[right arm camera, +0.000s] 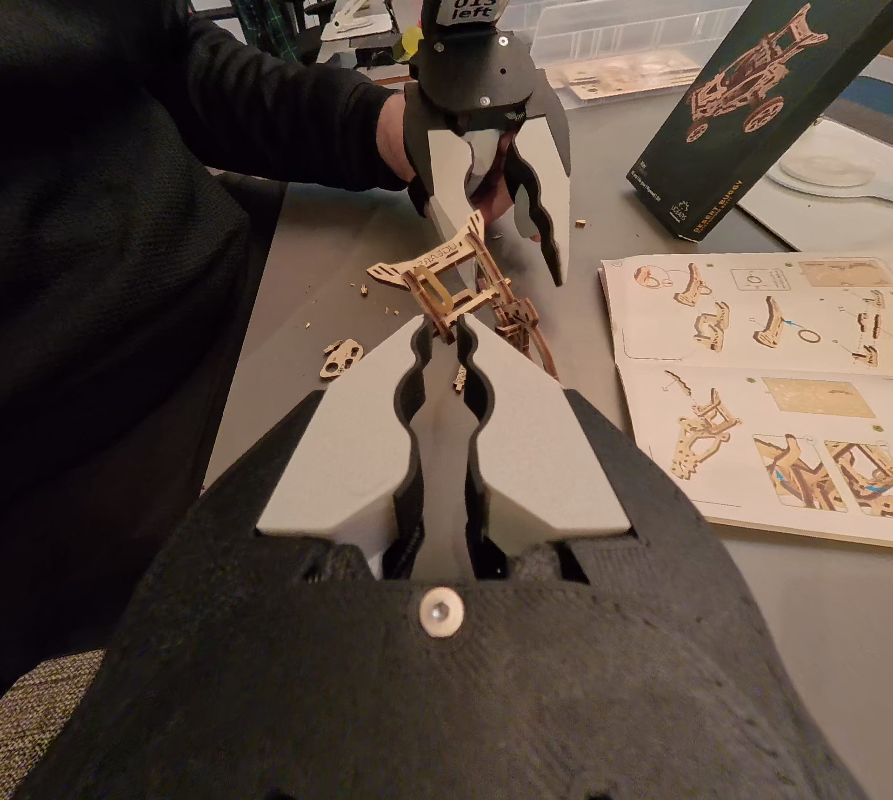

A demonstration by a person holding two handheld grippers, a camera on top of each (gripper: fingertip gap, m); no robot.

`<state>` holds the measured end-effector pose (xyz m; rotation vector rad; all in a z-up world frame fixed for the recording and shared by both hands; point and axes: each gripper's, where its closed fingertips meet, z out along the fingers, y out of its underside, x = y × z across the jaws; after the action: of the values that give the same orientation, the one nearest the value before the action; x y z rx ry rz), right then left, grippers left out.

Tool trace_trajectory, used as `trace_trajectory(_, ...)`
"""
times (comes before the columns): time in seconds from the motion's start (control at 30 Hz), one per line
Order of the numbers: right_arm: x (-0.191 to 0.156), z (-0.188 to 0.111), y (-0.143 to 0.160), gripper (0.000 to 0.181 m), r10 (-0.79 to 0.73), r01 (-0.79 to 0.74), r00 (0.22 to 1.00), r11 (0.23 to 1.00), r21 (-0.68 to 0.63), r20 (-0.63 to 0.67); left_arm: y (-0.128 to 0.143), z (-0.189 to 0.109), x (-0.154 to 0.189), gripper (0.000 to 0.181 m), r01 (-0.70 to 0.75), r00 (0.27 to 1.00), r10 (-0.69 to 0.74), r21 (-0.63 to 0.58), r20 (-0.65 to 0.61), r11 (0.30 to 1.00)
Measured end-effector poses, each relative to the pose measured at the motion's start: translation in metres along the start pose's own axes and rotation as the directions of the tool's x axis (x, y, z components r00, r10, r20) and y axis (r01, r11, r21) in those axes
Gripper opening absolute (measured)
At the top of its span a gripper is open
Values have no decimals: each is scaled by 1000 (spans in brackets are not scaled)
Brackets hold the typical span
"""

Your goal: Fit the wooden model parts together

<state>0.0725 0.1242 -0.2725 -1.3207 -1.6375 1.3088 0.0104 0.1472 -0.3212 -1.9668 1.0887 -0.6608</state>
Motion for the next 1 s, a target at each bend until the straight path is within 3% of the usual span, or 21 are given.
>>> trace_trajectory(1.0,-2,2,3,7,-9,9,1000,1000,-20,9,7,3,1,44,-16,1000,17,-44,17,999)
